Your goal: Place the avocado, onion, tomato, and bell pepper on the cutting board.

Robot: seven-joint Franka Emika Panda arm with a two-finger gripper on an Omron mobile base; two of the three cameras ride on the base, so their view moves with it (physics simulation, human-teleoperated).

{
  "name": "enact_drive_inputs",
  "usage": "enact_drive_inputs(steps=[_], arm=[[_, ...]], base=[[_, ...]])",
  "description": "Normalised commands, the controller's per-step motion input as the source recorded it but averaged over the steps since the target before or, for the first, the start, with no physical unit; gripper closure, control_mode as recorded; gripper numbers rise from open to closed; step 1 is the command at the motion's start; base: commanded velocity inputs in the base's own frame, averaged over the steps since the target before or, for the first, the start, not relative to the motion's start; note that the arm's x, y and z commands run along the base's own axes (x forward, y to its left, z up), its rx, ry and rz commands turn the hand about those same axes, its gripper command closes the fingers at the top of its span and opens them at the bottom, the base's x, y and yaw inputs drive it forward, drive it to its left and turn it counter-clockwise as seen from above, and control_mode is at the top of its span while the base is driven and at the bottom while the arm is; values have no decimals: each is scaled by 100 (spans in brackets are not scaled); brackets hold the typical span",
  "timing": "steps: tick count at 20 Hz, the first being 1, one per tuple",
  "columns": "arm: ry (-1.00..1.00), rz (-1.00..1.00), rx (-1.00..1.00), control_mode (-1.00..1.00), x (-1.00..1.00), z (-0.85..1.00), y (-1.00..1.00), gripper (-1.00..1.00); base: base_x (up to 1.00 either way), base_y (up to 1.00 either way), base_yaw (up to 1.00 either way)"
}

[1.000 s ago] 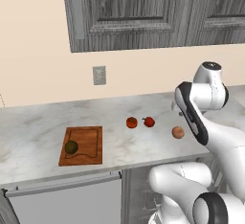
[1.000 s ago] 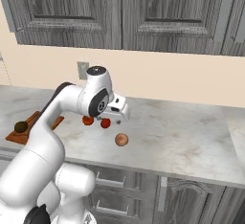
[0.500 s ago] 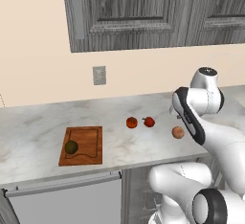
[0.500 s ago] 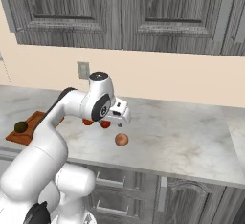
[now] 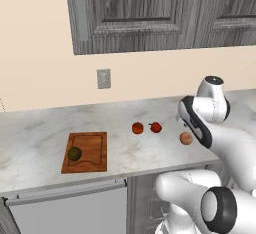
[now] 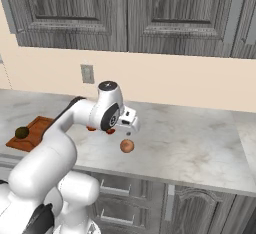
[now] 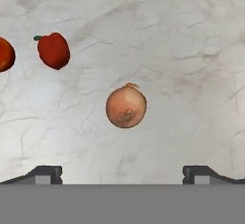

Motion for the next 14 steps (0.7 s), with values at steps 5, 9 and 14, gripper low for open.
enact_drive_inputs(steps=[5, 9, 14], arm=[[1, 0, 0, -100, 18, -24, -3, -100], [0, 0, 0, -100, 7, -25, 0, -100], [0, 0, 0, -100, 8, -25, -3, -100]], base=[[0, 0, 0], [0, 0, 0], [0, 0, 0]])
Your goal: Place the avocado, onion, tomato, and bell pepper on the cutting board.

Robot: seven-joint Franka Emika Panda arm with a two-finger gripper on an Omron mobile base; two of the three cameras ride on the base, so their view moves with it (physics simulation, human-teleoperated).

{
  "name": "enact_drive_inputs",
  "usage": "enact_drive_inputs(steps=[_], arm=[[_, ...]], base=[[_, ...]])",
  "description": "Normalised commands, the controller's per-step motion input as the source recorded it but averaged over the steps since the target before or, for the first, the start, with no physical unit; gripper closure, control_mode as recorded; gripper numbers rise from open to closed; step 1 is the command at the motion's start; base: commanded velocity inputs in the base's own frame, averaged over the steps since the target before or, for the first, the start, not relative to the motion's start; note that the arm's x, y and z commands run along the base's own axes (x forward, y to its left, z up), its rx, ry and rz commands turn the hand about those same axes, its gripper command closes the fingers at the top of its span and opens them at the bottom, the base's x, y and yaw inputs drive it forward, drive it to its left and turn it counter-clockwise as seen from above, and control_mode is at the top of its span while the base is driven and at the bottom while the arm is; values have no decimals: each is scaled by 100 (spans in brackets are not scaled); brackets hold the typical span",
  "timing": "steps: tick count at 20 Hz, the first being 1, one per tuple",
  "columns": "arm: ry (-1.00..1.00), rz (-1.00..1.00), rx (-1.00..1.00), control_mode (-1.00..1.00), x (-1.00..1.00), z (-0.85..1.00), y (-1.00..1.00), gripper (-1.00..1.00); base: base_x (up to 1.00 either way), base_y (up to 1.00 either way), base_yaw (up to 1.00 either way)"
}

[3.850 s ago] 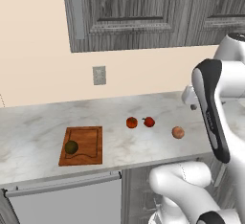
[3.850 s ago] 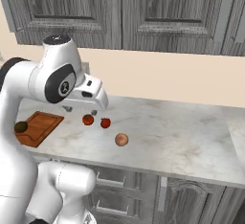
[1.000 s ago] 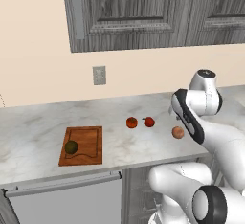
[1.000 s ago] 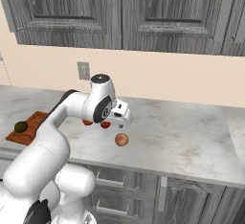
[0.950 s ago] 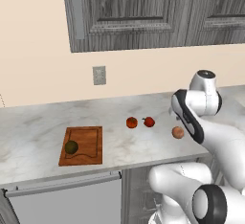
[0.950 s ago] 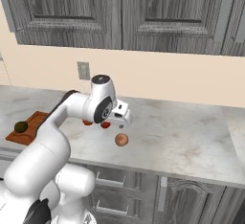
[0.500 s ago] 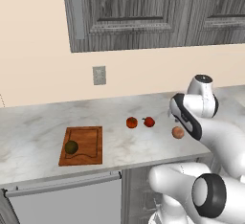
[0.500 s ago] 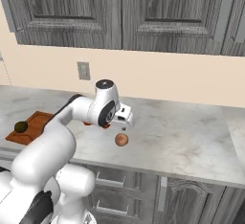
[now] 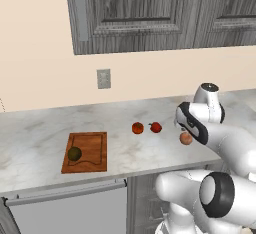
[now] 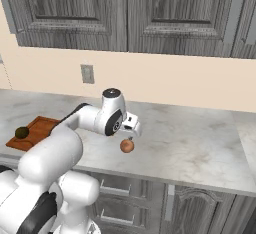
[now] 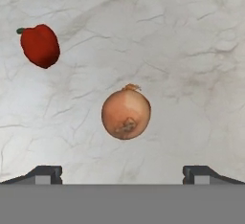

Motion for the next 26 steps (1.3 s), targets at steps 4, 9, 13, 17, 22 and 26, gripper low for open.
enact_drive_inputs(steps=[4, 9, 13, 17, 22, 26], arm=[[0, 0, 0, -100, 13, -24, -1, -100], [0, 0, 0, -100, 13, -22, -3, -100], [0, 0, 0, -100, 10, -22, -4, -100], [0, 0, 0, -100, 9, -22, -6, -100], [0, 0, 0, -100, 13, -22, -2, -100], [0, 0, 0, -100, 18, -18, -2, -100]], base=[[0, 0, 0], [0, 0, 0], [0, 0, 0], [0, 0, 0], [0, 0, 0], [0, 0, 0]])
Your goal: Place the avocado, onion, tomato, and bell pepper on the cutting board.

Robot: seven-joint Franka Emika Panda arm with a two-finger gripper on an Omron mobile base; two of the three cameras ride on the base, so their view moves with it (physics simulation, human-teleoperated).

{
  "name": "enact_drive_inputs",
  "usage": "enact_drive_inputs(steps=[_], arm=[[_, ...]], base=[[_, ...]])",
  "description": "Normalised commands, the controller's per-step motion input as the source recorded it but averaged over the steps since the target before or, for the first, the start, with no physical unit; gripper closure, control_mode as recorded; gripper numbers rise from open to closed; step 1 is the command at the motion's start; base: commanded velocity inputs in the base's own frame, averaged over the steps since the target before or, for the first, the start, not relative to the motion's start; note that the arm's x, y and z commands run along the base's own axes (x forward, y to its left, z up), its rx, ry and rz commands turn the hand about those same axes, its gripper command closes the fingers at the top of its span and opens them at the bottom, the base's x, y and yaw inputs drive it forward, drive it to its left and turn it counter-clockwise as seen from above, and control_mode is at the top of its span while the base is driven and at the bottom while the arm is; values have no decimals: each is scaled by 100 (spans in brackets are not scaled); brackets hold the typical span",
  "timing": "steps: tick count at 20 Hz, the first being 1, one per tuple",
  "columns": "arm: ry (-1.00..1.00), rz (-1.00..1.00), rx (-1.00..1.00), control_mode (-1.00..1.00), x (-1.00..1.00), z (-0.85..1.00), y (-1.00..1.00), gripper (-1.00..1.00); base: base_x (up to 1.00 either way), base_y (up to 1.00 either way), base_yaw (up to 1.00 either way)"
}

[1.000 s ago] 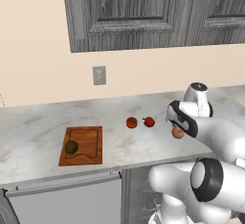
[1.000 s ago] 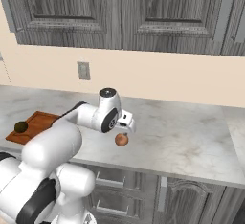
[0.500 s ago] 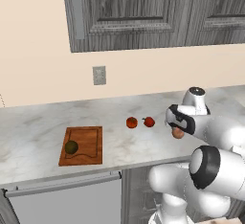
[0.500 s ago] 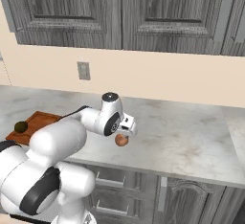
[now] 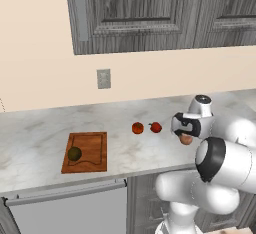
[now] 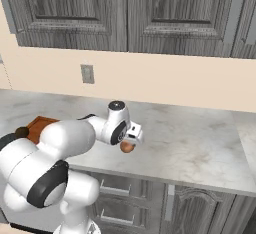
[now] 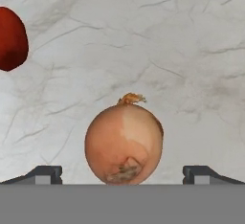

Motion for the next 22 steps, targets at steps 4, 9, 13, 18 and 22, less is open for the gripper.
enact_drive_inputs(steps=[4, 9, 13, 18, 22], arm=[[1, 0, 0, -100, 17, -22, -8, -100], [1, 0, 0, -100, 16, -22, -5, 100], [0, 0, 0, -100, 12, -21, 0, 100], [0, 0, 0, -100, 1, -8, -7, 100], [-11, 0, 0, -100, -11, 39, 2, 100]], base=[[0, 0, 0], [0, 0, 0], [0, 0, 0], [0, 0, 0], [0, 0, 0]])
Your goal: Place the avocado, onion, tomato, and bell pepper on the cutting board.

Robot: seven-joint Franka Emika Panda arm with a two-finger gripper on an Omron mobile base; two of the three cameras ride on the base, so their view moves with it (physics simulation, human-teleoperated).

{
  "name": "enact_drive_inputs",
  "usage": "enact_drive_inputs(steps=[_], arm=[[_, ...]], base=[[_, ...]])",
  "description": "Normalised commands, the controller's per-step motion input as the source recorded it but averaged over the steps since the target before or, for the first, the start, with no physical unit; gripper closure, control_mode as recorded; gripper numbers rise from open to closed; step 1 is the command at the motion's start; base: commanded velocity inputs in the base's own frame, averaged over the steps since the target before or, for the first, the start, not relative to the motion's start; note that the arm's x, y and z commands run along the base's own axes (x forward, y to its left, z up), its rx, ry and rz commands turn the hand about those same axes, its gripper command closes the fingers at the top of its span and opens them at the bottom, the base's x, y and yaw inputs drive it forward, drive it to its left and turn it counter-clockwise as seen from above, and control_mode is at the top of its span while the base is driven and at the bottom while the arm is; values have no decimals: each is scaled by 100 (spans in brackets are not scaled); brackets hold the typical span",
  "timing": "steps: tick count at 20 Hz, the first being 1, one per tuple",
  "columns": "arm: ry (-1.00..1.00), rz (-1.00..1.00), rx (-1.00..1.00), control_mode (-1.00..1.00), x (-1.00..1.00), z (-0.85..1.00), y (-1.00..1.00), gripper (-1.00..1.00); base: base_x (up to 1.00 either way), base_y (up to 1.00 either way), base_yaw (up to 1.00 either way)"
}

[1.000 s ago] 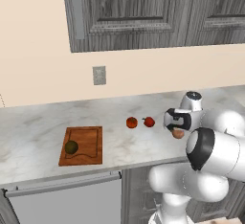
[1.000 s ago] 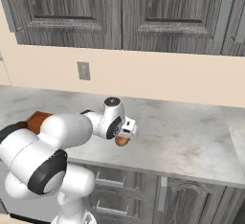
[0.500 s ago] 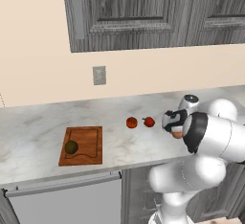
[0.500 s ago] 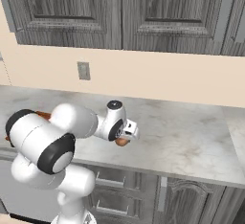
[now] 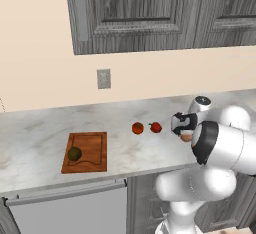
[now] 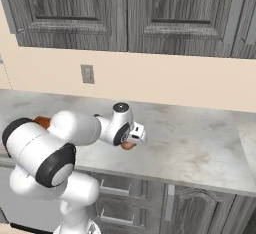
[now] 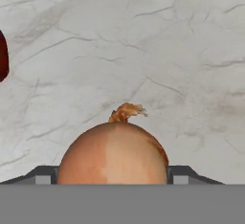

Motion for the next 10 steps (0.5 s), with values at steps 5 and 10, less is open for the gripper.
enact_drive_inputs(steps=[5, 10], arm=[[-12, 1, 0, -100, -32, 83, 10, 100], [-7, 11, -5, -100, -41, 84, 32, 100]], base=[[0, 0, 0], [0, 0, 0]])
